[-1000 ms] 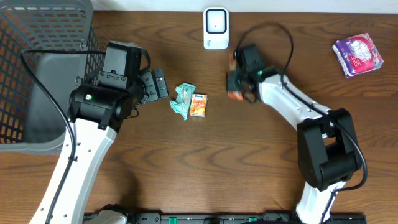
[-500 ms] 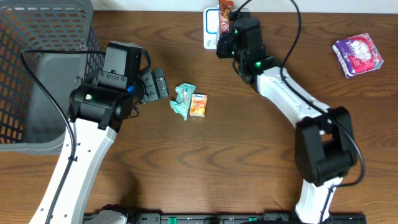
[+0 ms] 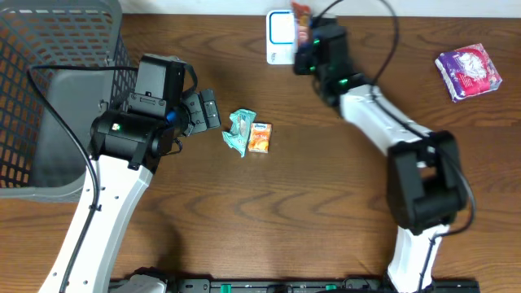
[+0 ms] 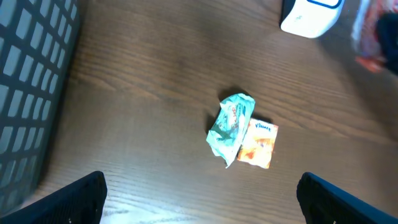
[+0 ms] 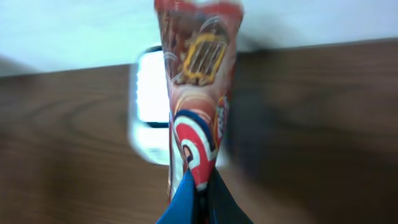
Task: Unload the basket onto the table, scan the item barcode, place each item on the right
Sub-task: 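Hold the red snack bar over the white scanner, then carry the red snack bar right and place it beside the purple bag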
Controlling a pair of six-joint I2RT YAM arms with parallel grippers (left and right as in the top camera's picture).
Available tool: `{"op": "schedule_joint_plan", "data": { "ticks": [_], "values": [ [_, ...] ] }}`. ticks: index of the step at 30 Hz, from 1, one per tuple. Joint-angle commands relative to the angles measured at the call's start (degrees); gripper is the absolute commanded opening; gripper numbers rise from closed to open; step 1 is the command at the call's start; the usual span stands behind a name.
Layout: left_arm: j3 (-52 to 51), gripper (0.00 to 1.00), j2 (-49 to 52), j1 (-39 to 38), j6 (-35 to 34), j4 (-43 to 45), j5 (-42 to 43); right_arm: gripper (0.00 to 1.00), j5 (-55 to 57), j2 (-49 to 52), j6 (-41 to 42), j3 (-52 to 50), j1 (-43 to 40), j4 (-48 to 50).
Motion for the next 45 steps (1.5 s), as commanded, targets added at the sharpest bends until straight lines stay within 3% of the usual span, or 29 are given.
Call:
{"op": "schedule_joint_plan", "data": {
  "ticks": [1,7,10,14,18,21,27,33,37,39,41,45],
  "values": [
    [0.0,0.98,0.0,0.0,0.5,-0.2,-1.2,0.01,7.8,-7.6,-0.4,0.6,-7.8,-6.8],
    [0.0,0.98,0.0,0.0,0.5,-0.2,-1.2,0.02,19.0,-9.4,-0.4,0.5,-19.9,-23.1],
    [0.0,0.98,0.0,0.0,0.5,-0.2,-1.2,0.01,21.6,-8.7,3.4,0.3,-25.9,-28.0],
    [0.0,0.98,0.0,0.0,0.5,-0.2,-1.2,0.02,20.4,-6.8,10.5,0.1,-33.6,-30.3],
    [0.0,0.98,0.0,0.0,0.5,-0.2,-1.2,0.01,8.0,-4.5,8.9,0.1,-38.5,-30.2],
    [0.0,0.98,0.0,0.0,0.5,-0.2,-1.1,0.03,0.4,-3.7,5.5,0.1,-39.8,-30.0],
    [0.0,0.98,0.0,0.0,0.5,-0.2,-1.2,0.08,-1.4,-4.4,4.5,0.1,-39.7,-32.5],
    [0.0,0.98,0.0,0.0,0.5,-0.2,-1.2,0.01,-15.5,-5.3,4.5,0.1,-39.6,-43.9],
    [0.0,0.98,0.0,0.0,0.5,-0.2,-1.2,0.02,-6.7,-5.2,6.1,-1.1,-39.4,-52.1],
    [0.0,0.98,0.0,0.0,0.5,-0.2,-1.2,0.10,-1.2,-5.2,8.5,-2.7,-39.3,-52.2],
    [0.0,0.98,0.0,0.0,0.5,-0.2,-1.1,0.17,2.6,-5.2,9.3,-4.9,-39.4,-49.8],
    [0.0,0.98,0.0,0.0,0.5,-0.2,-1.2,0.20,4.3,-5.2,9.1,-10.1,-39.5,-39.6]
  ]
}}
